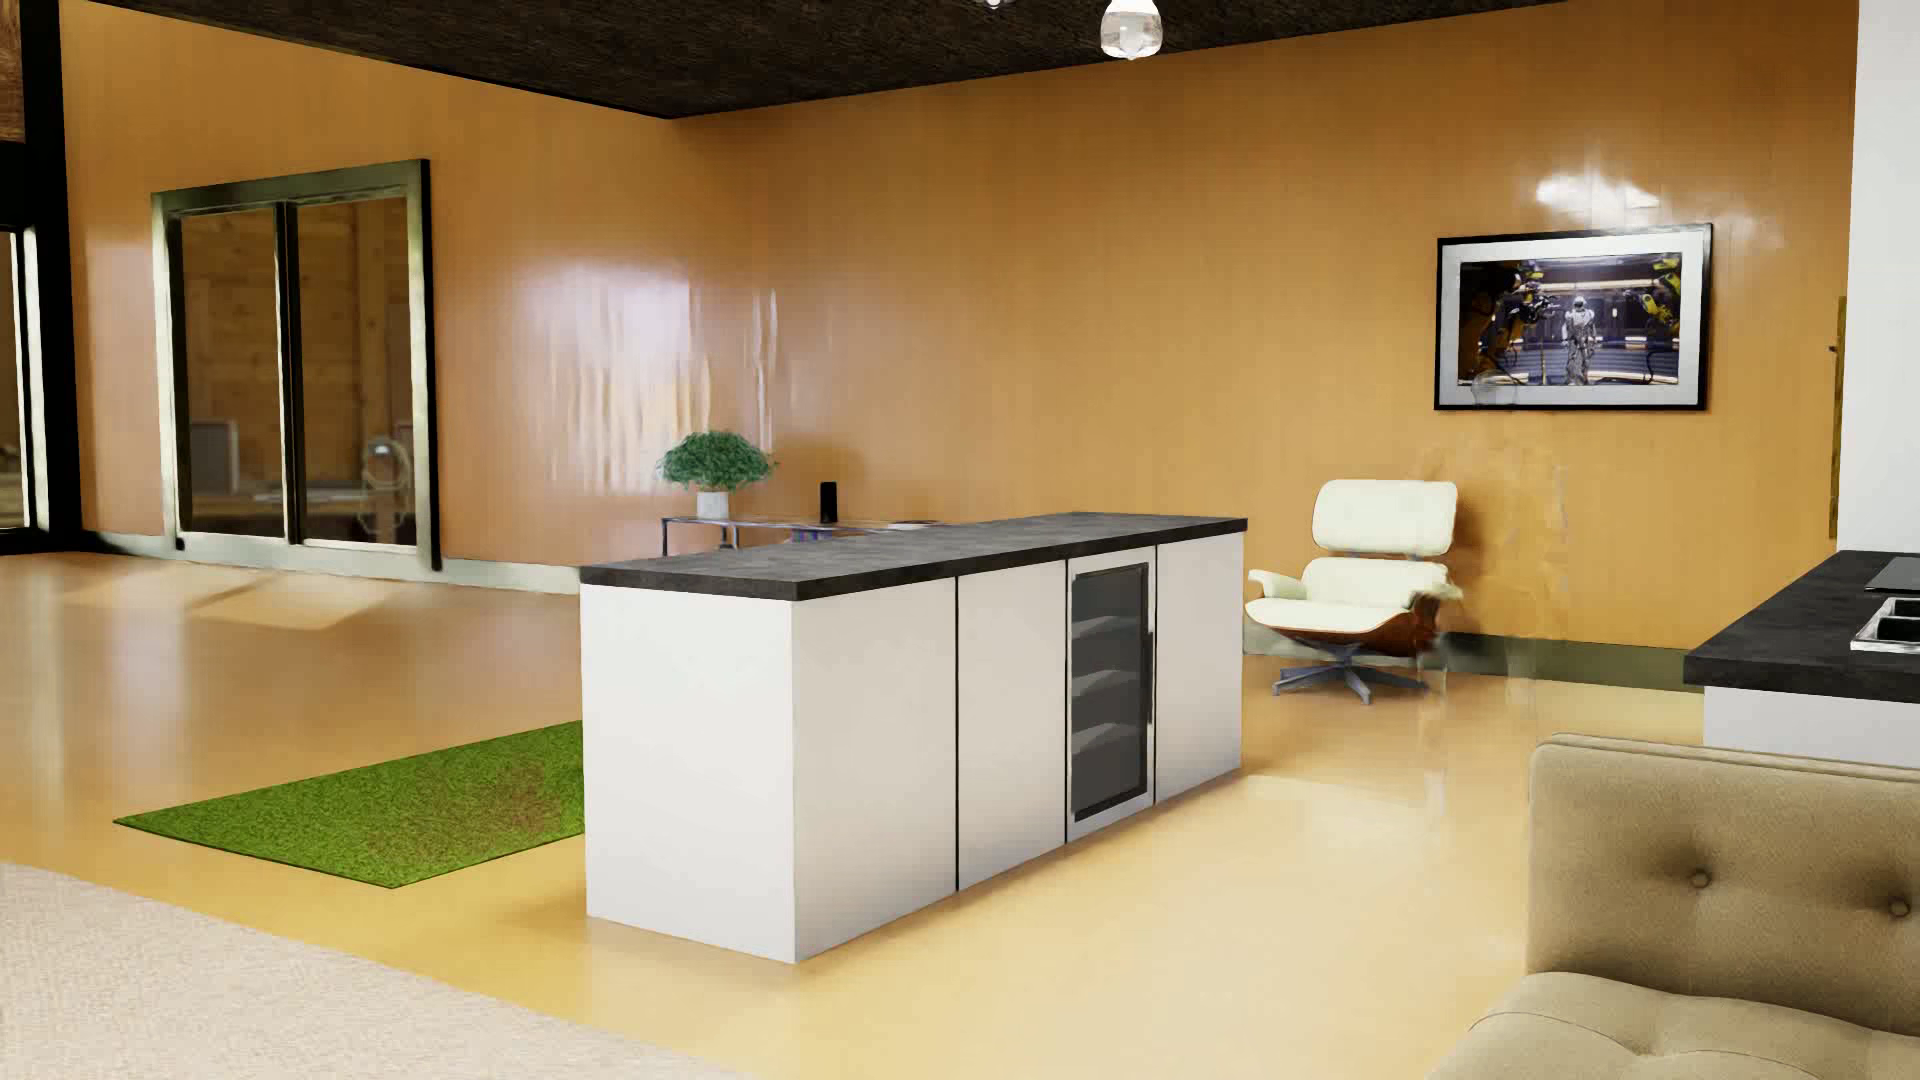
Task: Go to the armchair
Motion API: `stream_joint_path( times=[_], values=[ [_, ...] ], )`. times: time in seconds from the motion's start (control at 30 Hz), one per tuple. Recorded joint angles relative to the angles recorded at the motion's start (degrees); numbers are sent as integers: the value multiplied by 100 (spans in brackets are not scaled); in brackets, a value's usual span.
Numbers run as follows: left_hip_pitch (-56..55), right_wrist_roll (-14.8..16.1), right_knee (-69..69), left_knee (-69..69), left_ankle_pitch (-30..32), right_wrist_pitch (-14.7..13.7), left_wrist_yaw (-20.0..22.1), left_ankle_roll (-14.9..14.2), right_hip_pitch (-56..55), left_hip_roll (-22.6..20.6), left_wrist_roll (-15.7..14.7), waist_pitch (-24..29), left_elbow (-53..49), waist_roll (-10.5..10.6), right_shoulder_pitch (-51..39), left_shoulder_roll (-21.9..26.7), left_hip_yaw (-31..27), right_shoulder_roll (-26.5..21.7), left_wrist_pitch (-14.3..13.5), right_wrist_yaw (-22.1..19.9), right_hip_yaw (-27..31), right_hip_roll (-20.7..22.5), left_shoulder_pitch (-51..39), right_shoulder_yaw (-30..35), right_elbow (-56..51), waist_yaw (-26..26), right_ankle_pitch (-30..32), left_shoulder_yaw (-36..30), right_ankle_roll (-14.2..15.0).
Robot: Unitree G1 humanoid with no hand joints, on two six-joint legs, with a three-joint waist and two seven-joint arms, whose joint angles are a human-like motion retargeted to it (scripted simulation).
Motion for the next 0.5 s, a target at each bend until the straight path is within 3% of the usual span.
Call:
stream_joint_path(
  times=[0.3, 0.33, 0.43, 0.47, 0.5],
  values=[
    [-270, 0, -96, 37, 661, 0, 0, 0, 69, -66, 0, 64, -506, -34, -233, -120, 0, 98, 0, 0, 0, 35, -224, -146, -135, 192, -322, 215, 0],
    [-268, 0, 14, 56, 743, 0, 0, 0, 8, -131, 0, 78, -557, -49, -162, -102, 0, 84, 0, 0, 0, 20, -201, -111, -112, 38, -432, 8, 0],
    [138, 0, 1393, 51, 490, 0, 0, 0, -751, -247, 0, 374, -476, -109, 41, -10, 0, 47, 0, 0, 0, -69, -247, -165, 18, -70, -641, -234, 0],
    [279, 0, 1955, 44, 387, 0, 0, 0, -1086, -234, 0, 499, -951, -123, 76, 181, 0, 64, 0, 0, 0, -14, -168, -97, 15, -125, -703, -148, 0],
    [382, 0, 2376, 12, 253, 0, 0, 0, -1396, -124, 0, 474, -934, -57, 180, 240, 0, 60, 0, 0, 0, -19, -235, -61, 43, -379, -738, -278, 0]
  ],
)
